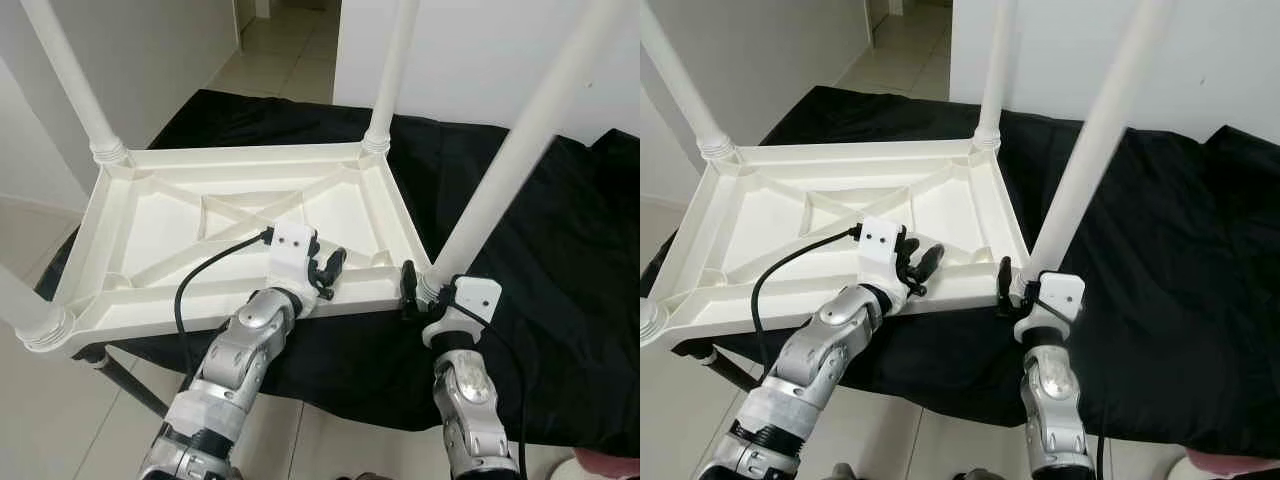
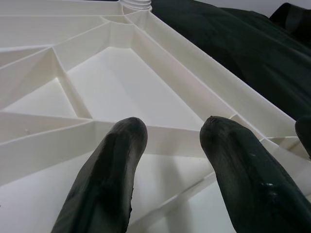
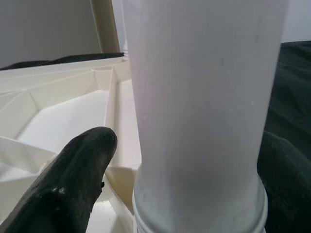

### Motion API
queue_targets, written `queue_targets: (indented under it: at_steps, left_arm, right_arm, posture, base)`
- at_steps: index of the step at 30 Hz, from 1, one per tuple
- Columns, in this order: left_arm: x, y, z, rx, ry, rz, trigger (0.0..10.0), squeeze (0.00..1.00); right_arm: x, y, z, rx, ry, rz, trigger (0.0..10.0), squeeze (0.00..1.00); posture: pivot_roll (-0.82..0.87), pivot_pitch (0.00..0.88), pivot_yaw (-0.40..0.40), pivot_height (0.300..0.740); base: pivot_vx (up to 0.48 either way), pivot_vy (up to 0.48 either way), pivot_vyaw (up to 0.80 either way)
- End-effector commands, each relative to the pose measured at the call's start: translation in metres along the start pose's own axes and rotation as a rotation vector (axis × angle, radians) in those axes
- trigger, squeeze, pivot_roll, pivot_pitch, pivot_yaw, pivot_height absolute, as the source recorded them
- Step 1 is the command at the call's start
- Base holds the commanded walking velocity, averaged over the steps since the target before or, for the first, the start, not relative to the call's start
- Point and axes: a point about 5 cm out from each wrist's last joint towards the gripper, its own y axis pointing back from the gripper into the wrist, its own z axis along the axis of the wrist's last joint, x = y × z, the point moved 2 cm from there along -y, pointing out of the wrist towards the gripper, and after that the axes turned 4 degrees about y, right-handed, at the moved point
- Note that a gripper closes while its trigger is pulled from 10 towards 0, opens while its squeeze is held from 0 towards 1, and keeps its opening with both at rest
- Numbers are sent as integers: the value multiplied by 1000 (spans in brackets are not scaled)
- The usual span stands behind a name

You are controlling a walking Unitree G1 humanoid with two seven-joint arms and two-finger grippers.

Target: Building children table

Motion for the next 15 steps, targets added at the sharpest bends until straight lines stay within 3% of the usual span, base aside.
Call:
queue_targets:
  at_steps: [1, 9, 15]
  left_arm:
    - [-5, 0, 2, 7, -35, -62, 10000, 0]
    - [-9, 2, 8, -14, -110, -121, 10000, 0]
    - [-1, 3, 9, -31, -131, -152, 10000, 0]
  right_arm:
    - [6, -2, 4, -15, -20, 36, 10000, 0]
    - [3, -1, 7, -30, 4, 31, 10000, 0]
    - [7, -4, 6, -28, -22, 42, 10000, 0]
  posture:
    - [0, 90, 25, 740]
    - [0, 86, 17, 740]
    - [-3, 79, -2, 740]
  base:
    - [0, 0, 0]
    - [0, 0, 0]
    - [0, 0, 0]
